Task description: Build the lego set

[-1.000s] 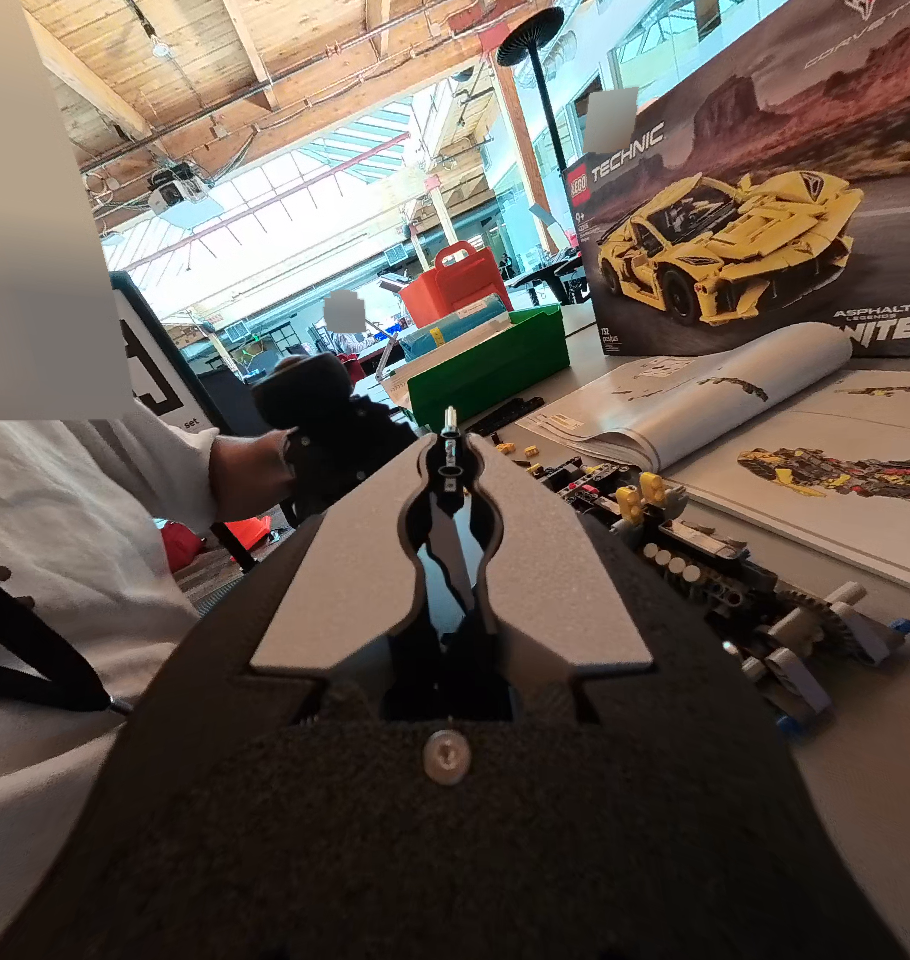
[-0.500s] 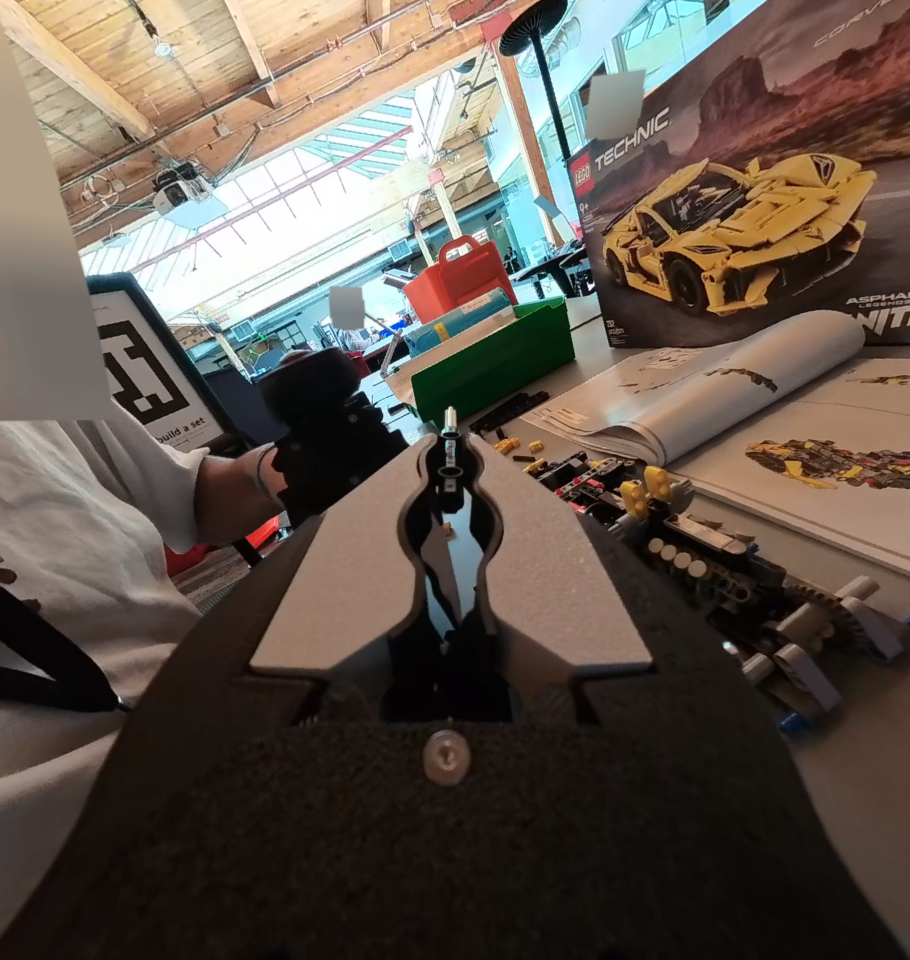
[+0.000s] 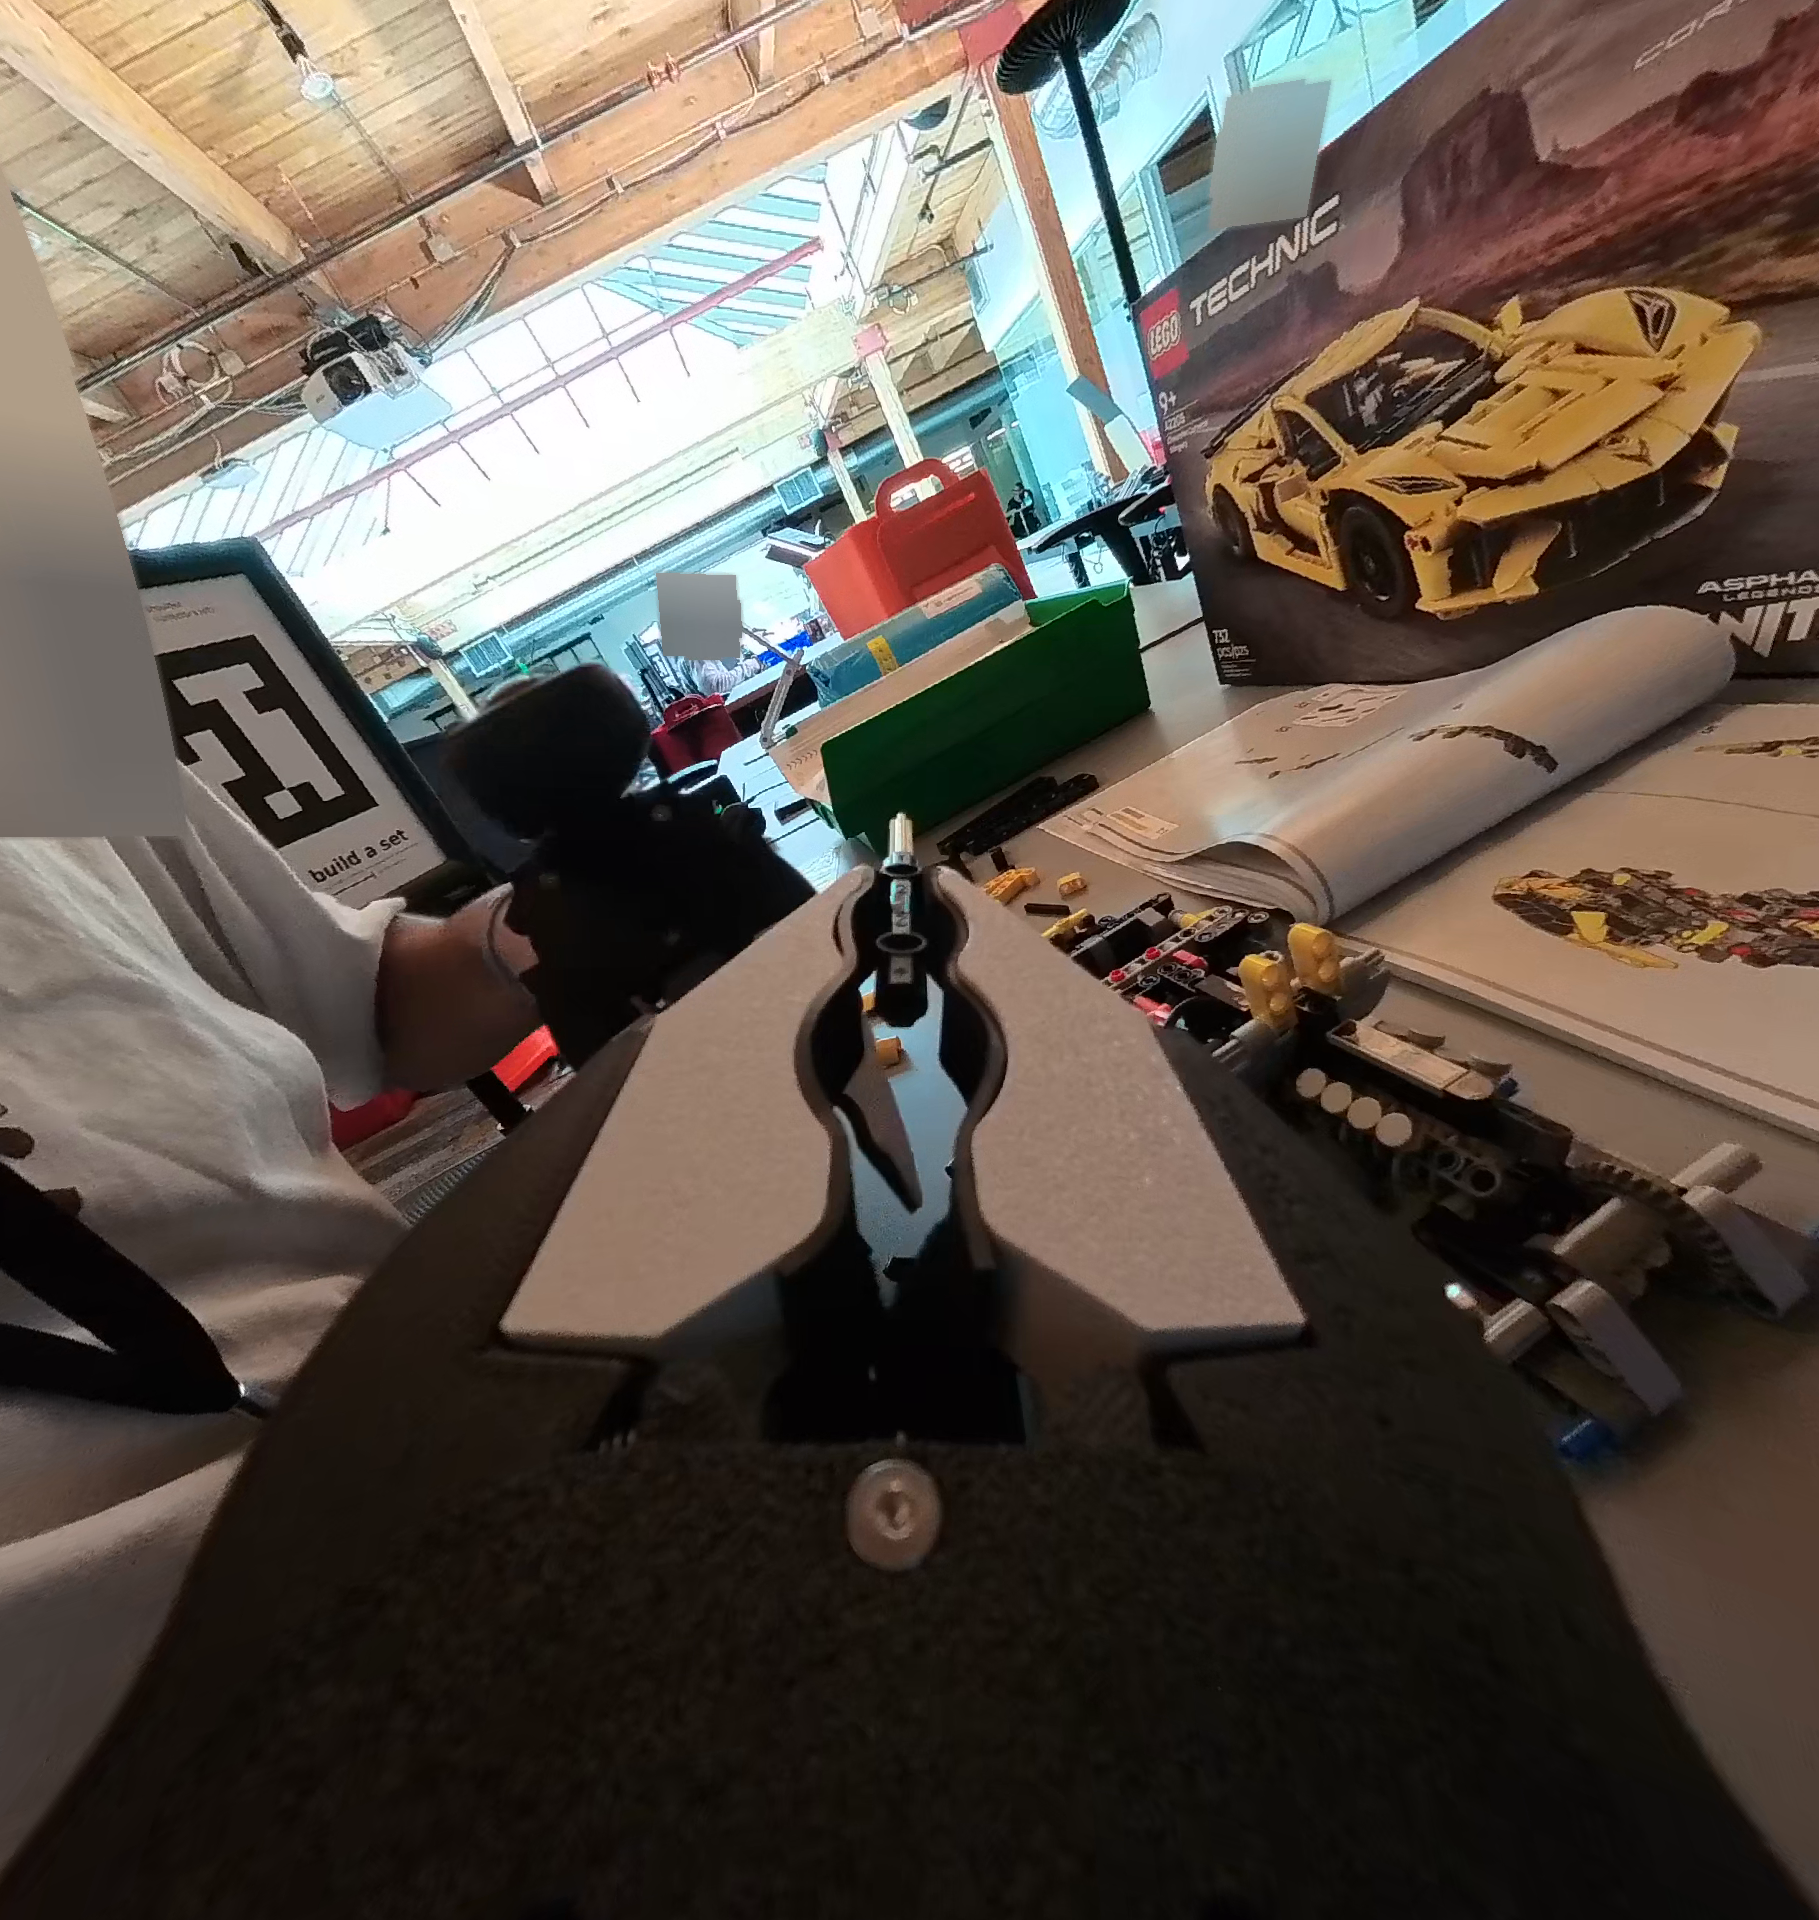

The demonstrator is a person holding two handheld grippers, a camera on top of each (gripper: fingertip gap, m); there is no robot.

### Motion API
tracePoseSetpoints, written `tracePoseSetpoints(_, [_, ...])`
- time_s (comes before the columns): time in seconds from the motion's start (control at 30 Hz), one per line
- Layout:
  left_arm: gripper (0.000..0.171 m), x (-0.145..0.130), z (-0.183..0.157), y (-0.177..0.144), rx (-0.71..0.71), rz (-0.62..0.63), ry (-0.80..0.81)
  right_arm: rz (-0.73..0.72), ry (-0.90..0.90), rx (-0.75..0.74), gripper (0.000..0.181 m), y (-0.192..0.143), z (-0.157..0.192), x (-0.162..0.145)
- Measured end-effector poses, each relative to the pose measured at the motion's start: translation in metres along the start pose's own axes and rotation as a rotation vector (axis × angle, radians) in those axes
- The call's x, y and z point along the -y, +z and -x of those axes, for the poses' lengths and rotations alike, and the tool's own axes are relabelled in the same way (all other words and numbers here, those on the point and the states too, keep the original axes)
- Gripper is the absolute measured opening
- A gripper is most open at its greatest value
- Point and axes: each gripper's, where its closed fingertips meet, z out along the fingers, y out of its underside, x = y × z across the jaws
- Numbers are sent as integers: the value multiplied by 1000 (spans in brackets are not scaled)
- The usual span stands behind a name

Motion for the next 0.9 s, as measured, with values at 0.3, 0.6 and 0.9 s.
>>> tracePoseSetpoints(0.3, [1,-8,5,12,23,41,-45,2,1,0,6,0,0,0])
tracePoseSetpoints(0.6, [1,77,67,-65,-61,-754,-336,-92,-104,-221,6,0,-10,20])
tracePoseSetpoints(0.9, [1,76,100,-85,75,-945,-411,-62,-126,-395,5,36,-10,-1])
